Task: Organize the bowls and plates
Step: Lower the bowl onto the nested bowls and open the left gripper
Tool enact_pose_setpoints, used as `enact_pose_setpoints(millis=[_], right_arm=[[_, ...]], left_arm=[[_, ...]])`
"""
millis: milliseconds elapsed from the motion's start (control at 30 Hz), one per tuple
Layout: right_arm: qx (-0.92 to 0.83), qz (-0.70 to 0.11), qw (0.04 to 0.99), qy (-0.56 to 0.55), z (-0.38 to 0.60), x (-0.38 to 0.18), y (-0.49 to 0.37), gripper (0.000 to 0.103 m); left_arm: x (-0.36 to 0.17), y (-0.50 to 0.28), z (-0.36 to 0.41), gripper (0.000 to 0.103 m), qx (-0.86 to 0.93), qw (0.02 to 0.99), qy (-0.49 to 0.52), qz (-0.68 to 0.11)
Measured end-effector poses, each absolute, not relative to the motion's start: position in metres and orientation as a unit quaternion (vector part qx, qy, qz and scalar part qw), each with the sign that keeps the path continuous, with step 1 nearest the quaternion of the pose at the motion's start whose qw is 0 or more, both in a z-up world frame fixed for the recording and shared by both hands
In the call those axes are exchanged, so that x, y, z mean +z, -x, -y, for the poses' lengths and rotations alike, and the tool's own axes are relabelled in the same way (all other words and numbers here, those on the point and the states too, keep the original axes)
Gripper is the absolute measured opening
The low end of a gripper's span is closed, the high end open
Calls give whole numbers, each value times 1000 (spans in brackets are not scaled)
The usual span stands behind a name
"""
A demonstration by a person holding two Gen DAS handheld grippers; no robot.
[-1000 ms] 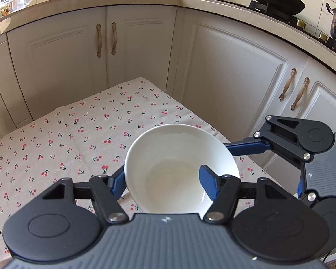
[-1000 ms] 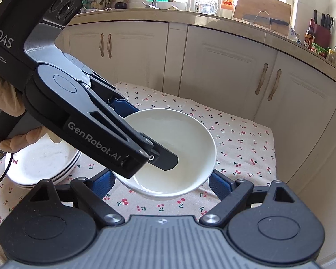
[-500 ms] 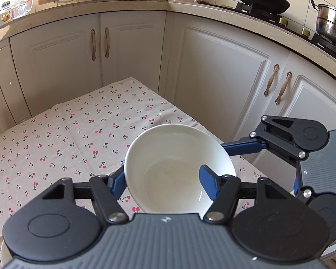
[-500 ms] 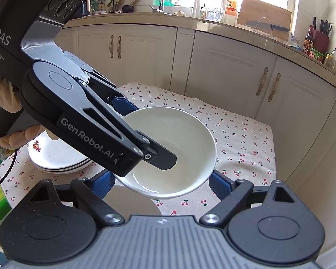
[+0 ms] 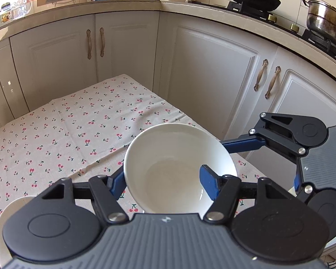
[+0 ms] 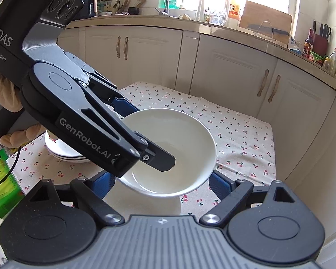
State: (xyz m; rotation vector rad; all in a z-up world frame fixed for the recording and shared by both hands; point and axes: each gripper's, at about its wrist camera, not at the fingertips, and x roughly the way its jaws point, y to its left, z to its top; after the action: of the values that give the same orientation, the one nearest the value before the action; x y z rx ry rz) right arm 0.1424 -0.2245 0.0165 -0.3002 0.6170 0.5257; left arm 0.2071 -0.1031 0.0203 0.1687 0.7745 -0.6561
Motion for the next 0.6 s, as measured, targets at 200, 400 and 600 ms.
enact_pose_setpoints(millis=[200,400,600], right_arm=[[255,-308,904,150,225,13,-133,93],[257,-318,900,149,224,6,-128,93],[261,-331,896,139,224,-1,-128,93]], left_arm=[[13,-199,101,67,-320,866,-73,-377],[6,-195,100,67,-322,863,-68,-384],[-2,-194,99,67,-322,859,-64,-392]])
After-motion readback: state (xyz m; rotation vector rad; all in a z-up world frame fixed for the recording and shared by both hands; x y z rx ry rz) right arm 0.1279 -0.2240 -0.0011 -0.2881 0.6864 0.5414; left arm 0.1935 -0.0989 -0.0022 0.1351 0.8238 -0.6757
